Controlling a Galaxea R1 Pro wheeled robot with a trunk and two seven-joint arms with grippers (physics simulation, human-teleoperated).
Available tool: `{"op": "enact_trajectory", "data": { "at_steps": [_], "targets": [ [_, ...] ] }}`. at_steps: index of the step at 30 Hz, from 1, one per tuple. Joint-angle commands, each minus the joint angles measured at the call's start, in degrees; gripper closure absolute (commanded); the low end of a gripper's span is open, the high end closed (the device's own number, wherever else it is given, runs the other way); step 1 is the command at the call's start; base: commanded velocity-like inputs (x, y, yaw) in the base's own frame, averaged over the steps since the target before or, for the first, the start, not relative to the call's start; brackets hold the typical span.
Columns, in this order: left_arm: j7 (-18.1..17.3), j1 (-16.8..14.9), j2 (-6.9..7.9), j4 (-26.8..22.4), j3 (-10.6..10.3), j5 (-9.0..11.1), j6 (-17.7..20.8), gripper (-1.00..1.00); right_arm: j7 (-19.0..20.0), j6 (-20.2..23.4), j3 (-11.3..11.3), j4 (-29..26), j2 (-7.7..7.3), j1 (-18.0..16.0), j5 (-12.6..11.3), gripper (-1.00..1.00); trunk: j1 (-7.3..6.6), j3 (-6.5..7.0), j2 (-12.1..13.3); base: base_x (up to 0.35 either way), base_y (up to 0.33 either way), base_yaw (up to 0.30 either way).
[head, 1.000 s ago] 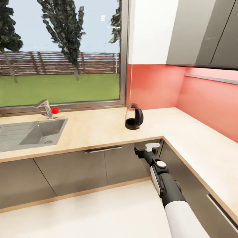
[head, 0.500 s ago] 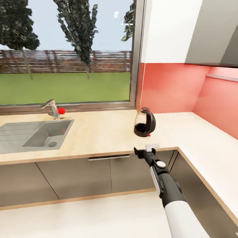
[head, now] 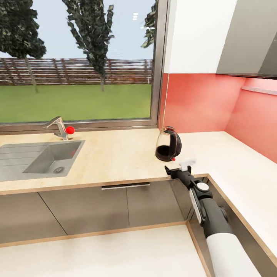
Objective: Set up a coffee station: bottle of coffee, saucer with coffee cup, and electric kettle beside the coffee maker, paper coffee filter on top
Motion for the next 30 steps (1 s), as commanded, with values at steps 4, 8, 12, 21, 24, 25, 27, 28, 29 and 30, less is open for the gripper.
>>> {"op": "enact_trajectory", "data": {
  "at_steps": [4,8,12,21,24,25,27,28,29,30],
  "targets": [
    [0.0,0.0,-0.01,0.1,0.1,0.2,0.0,-1.0,1.5,0.5,-0.2,-2.8,-0.76,0.0,0.6,-1.0,0.02,-0.09,-0.1,0.0,0.0,0.0],
    [0.0,0.0,0.05,0.3,0.1,0.1,0.2,-1.0,3.5,0.5,-0.2,-3.3,-1.3,0.0,0.7,-1.0,0.02,-0.09,-0.1,0.04,0.0,0.0],
    [-0.1,0.0,0.04,0.4,0.1,0.1,0.2,-1.0,4.7,0.6,-0.2,-3.2,-2.98,0.0,0.8,-1.0,0.02,-0.09,-0.1,0.193,-0.06,0.0],
    [-0.1,0.0,-0.01,0.3,0.1,0.1,0.2,-1.0,5.1,0.6,0.0,-3.0,-5.68,0.0,0.7,-1.0,0.02,-0.09,-0.1,0.103,-0.054,0.0],
    [-0.1,0.0,-0.01,0.3,0.1,0.1,0.2,-1.0,5.1,0.6,0.0,-3.0,-5.71,0.0,0.7,-1.0,0.02,-0.09,-0.1,0.076,-0.03,0.0],
    [-0.1,0.0,-0.01,0.3,0.1,0.1,0.2,-1.0,5.1,0.6,0.0,-3.0,-5.71,0.0,0.7,-1.0,0.02,-0.09,-0.1,0.036,-0.014,0.0],
    [-0.2,0.0,-0.01,0.4,0.1,0.1,0.2,-1.0,5.1,0.6,0.0,-3.0,-5.71,0.0,0.7,-1.0,0.02,-0.09,-0.1,0.021,-0.008,0.0],
    [-0.1,0.0,-0.01,0.4,0.1,0.1,0.2,-1.0,5.1,0.6,0.1,-3.0,-5.71,0.0,0.7,-1.0,0.02,-0.09,-0.1,0.015,-0.006,0.0],
    [-0.1,0.0,-0.01,0.4,0.1,0.1,0.2,-1.0,5.1,0.6,0.1,-3.1,-5.72,0.0,0.7,-1.0,0.02,-0.09,-0.1,0.031,-0.004,0.0],
    [-0.2,0.0,-0.01,0.4,0.1,0.1,0.2,-1.0,5.1,0.6,0.1,-3.1,-5.72,0.0,0.7,-1.0,0.02,-0.09,-0.1,0.061,-0.003,0.0]
  ]
}}
